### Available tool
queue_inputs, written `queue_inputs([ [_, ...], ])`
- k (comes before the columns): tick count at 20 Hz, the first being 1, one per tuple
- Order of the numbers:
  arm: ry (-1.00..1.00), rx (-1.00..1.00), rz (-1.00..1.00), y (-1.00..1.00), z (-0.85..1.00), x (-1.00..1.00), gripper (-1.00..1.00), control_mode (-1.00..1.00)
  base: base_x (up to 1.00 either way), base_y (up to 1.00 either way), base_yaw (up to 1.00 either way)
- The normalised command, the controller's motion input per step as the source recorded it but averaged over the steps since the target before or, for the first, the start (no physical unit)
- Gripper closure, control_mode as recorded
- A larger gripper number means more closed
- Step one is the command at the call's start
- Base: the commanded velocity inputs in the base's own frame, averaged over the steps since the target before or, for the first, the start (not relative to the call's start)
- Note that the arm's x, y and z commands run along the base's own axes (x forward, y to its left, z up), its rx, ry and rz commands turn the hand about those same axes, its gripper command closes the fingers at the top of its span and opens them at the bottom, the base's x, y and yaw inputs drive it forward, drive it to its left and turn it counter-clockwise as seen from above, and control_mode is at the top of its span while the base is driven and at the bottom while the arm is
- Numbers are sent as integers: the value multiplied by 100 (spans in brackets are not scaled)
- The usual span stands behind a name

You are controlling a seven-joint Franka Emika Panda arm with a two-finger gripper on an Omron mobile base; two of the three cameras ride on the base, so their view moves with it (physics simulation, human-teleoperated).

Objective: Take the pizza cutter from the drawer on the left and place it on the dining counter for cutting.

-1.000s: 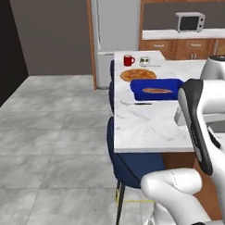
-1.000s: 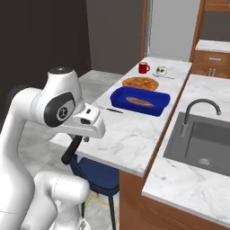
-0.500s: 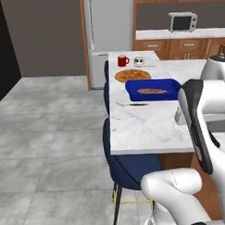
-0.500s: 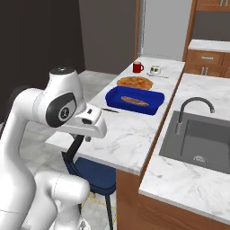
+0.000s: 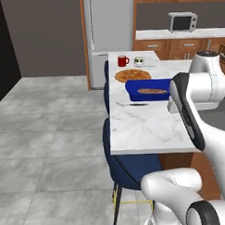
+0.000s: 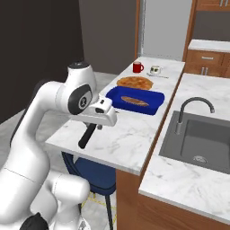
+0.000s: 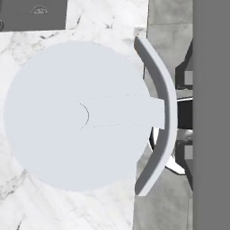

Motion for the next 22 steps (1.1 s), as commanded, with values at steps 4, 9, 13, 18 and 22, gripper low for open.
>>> queue_inputs([
  [4, 0, 1, 0, -6, -22, 58, 100, -100, 0, 0, 0],
  [9, 0, 2, 0, -16, -23, 36, 100, -100, 0, 0, 0],
  [13, 0, 5, 0, -28, -18, 29, 100, -100, 0, 0, 0],
  [18, 0, 3, 0, -27, -18, 32, 100, -100, 0, 0, 0],
  [22, 0, 1, 0, -16, -24, 40, 100, -100, 0, 0, 0],
])
